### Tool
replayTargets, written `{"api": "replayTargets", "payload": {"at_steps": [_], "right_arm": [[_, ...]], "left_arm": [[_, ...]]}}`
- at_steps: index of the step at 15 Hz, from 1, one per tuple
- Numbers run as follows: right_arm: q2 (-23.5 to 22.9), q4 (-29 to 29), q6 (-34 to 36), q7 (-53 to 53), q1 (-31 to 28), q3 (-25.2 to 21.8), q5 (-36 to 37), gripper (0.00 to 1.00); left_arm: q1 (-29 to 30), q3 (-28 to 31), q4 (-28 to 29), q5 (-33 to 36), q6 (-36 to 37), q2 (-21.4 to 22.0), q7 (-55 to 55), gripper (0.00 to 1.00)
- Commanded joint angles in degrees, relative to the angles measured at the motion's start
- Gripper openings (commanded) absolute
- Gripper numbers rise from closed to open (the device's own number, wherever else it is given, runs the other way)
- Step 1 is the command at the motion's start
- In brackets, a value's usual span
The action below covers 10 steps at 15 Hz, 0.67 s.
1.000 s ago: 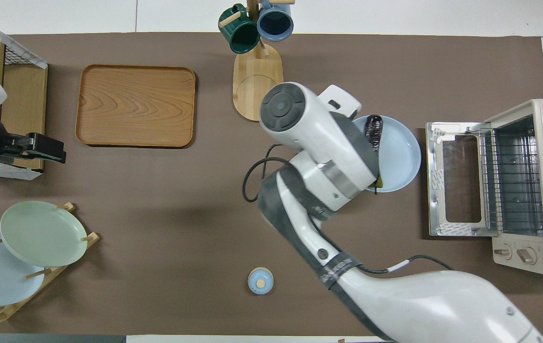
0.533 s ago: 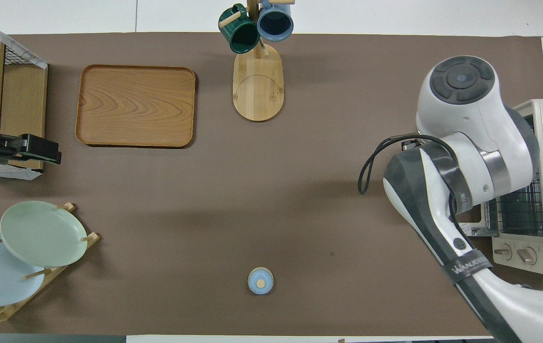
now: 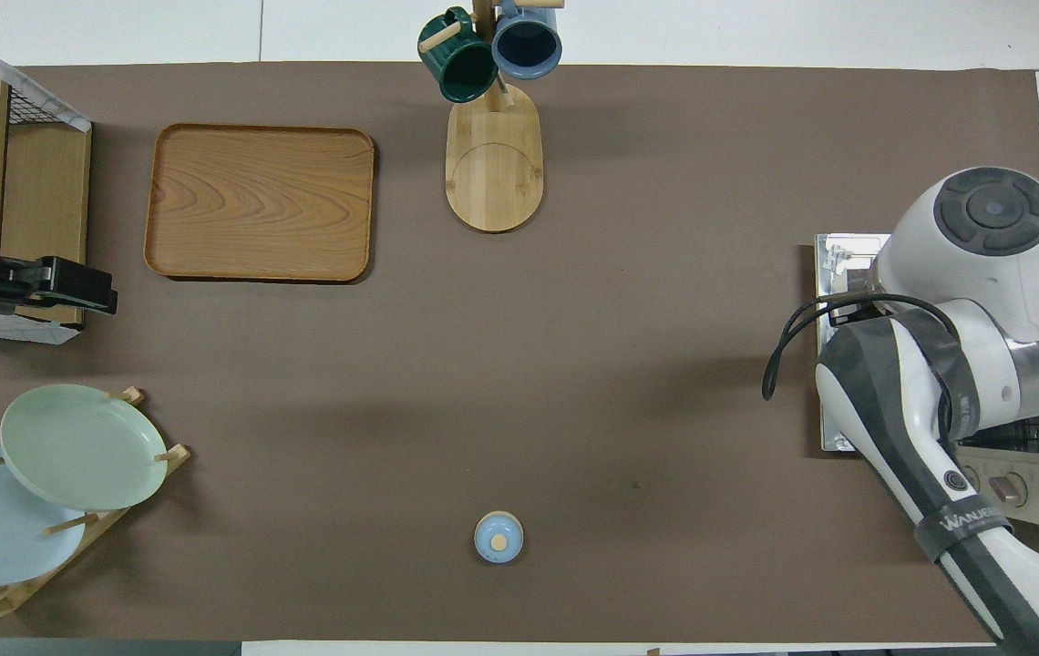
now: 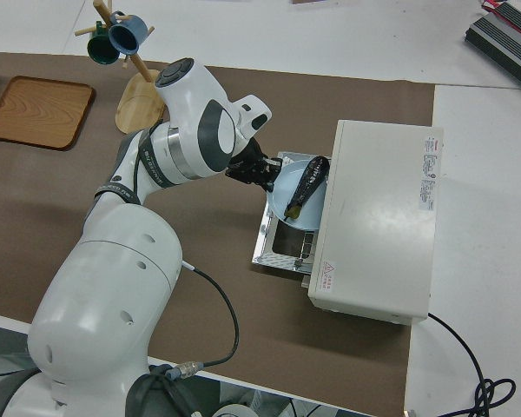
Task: Put eggplant into oven
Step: 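Insert the eggplant into the oven and open the right gripper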
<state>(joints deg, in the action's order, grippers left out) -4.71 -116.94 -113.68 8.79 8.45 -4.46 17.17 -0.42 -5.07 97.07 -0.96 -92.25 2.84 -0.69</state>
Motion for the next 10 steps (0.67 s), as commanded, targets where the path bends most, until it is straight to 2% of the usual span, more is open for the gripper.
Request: {"api": "replayTargets", "payload": {"at_steps": [1,10], "right_arm": [[2.7,-4.6,-3.6,-4.9,-4.2,0.8,0.8,0.0],[3.2,-6.3,-3.8,-7.0,-8.3,0.9,2.9,0.0]], "left_arm": [[0.6,-0.5,0.0,1.2,0.4,0.6,0.5,1.0],[0.6,-0.5,0.0,1.2,0.5,0.6,0.5,1.0]]}}
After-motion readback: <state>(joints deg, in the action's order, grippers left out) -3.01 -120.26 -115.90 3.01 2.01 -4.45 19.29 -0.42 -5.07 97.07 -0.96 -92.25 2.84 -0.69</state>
